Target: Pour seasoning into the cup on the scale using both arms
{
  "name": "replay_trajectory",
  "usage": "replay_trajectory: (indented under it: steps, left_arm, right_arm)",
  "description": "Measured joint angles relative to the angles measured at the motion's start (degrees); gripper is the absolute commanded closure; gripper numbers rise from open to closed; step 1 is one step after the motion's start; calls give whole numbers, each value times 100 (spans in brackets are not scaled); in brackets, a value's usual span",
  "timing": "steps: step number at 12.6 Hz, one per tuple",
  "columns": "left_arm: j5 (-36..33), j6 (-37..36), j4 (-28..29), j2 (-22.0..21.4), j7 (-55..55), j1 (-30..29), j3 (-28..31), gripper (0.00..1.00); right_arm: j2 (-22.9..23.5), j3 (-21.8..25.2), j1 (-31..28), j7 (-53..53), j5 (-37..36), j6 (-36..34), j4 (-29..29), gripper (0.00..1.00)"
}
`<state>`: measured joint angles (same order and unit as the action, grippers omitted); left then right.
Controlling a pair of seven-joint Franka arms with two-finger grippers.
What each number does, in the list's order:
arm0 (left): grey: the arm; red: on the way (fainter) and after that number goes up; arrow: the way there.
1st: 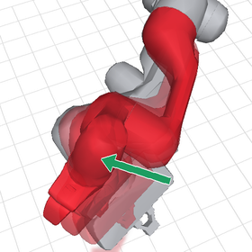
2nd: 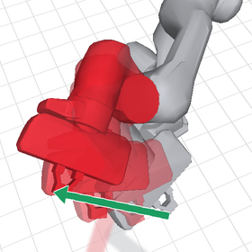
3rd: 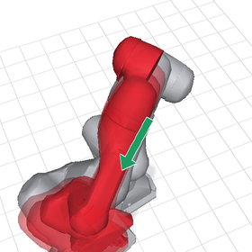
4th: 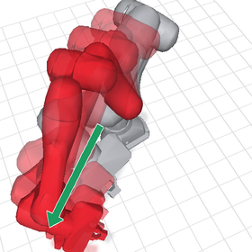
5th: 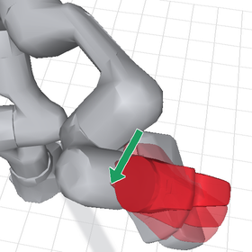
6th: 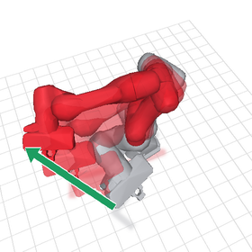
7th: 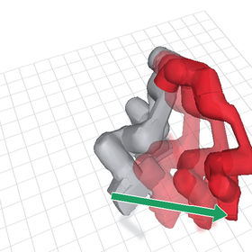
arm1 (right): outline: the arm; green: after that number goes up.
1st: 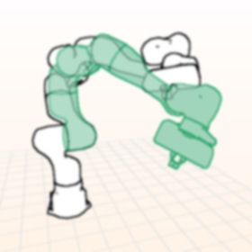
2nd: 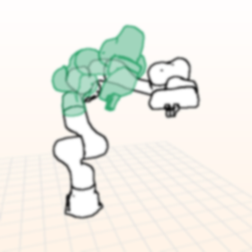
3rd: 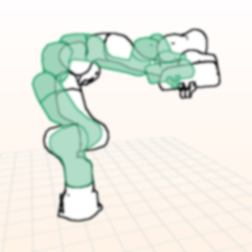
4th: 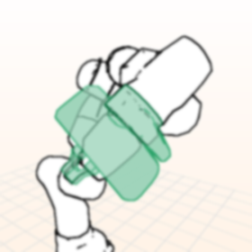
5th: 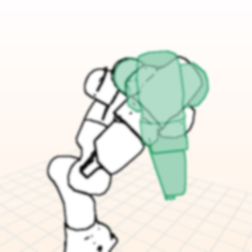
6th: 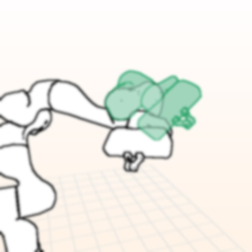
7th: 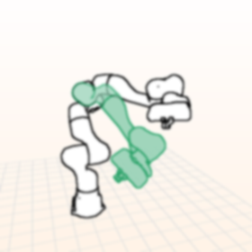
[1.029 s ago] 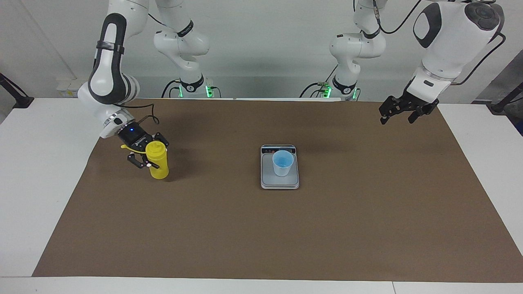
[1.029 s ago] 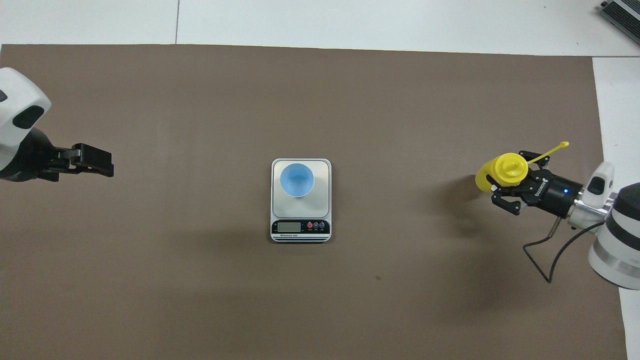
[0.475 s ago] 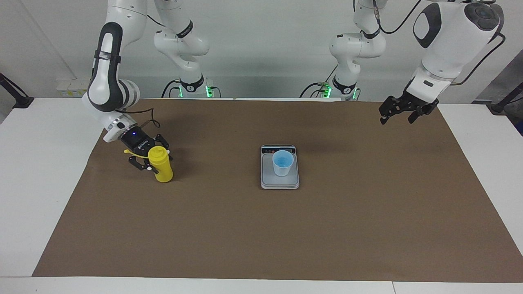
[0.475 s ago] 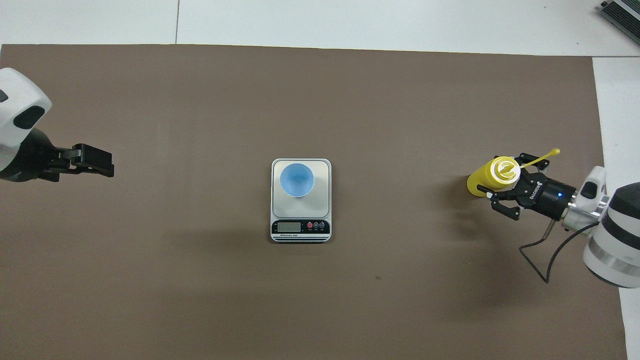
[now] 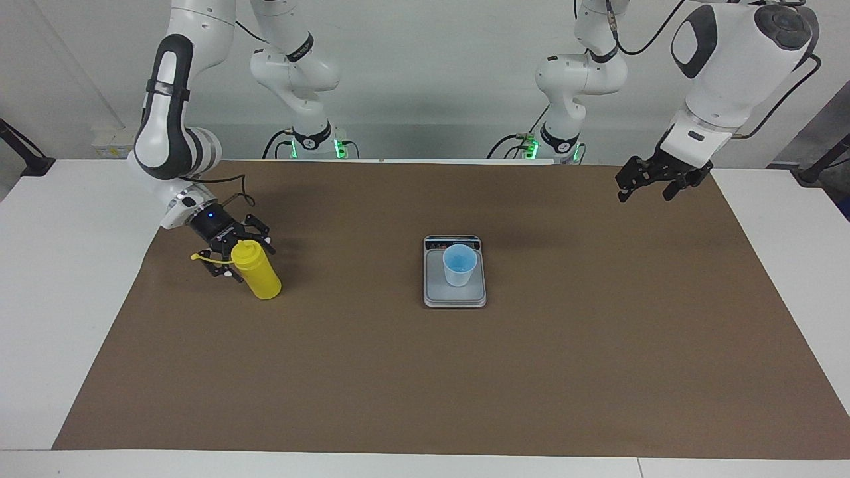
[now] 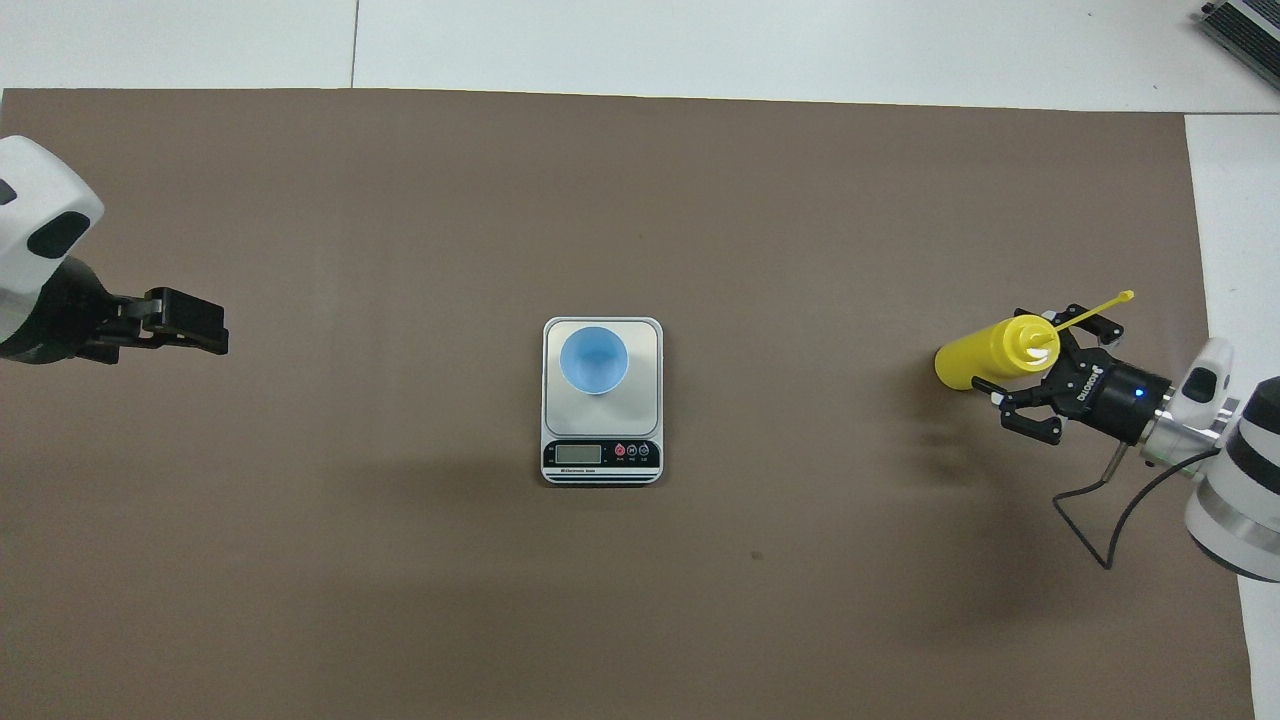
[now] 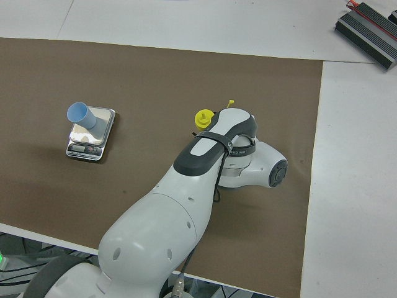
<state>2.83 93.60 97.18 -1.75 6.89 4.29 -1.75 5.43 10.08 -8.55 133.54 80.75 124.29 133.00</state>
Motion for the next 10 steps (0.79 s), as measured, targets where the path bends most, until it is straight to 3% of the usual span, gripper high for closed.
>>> replay_trajectory:
  steps: [10]
  left_arm:
    - [0, 0, 0, 0, 0, 0, 0, 0]
  right_arm:
    - [-229, 21, -736, -340, -1911, -24, -200, 0]
